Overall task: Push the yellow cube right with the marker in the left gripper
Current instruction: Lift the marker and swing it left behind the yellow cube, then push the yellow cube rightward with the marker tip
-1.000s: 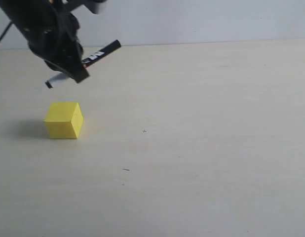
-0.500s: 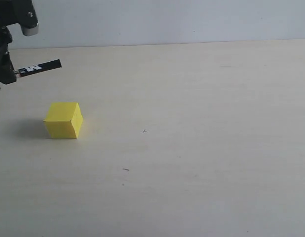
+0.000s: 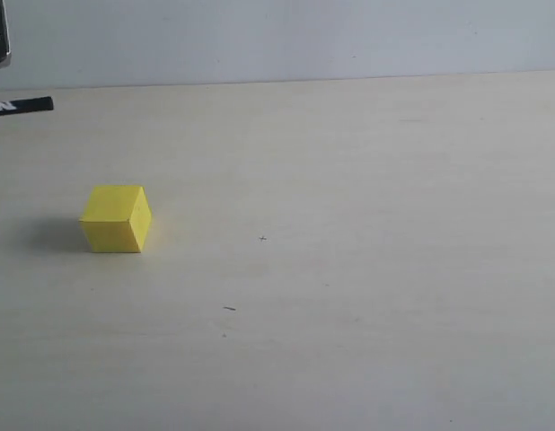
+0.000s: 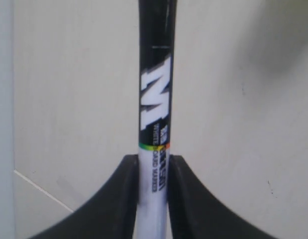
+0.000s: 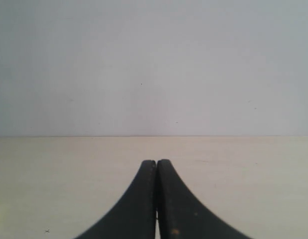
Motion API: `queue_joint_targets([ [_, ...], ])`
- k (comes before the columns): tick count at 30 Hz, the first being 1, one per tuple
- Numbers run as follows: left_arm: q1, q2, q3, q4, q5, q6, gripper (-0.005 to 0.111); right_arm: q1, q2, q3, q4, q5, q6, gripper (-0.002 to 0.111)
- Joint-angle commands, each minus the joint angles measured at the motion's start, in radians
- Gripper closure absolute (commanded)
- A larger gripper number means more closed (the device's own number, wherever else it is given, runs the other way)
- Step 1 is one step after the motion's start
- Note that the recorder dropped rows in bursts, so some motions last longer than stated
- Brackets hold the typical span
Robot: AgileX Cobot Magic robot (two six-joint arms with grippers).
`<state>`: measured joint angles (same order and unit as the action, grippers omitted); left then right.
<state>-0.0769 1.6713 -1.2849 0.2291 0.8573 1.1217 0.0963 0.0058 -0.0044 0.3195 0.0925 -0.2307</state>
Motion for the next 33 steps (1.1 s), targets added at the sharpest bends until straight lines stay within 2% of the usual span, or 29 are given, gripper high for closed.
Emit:
queue_joint_targets([
  [1,0.053,0.038,0.05,-0.148,-0.004,0.26,0.107,-0.003,-0.006,0.004,-0.006,-0.005,-0.003,0.108],
  [3,0.082,0.059,0.086,-0.218,-0.058,0.364,0.107,-0.003,-0.006,0.004,-0.006,-0.005,-0.003,0.108],
  [6,0.098,0.097,0.12,-0.229,-0.086,0.412,0.107,-0.003,-0.006,0.004,-0.006,-0.005,-0.003,0.108],
  [12,0.098,0.161,0.124,-0.229,-0.078,0.422,0.107,-0.003,-0.006,0.004,-0.006,-0.005,-0.003,0.108],
  [24,0.118,0.285,0.122,-0.239,-0.153,0.531,0.107,-0.003,-0.006,0.004,-0.006,-0.005,-0.003,0.108],
  [29,0.118,0.294,0.119,-0.256,-0.197,0.556,0.107,-0.003,-0.006,0.004,-0.006,-0.005,-0.003,0.108],
  [33,0.118,0.294,0.097,-0.258,-0.174,0.558,0.107,-0.003,-0.006,0.004,-0.006,-0.005,-0.003,0.108],
])
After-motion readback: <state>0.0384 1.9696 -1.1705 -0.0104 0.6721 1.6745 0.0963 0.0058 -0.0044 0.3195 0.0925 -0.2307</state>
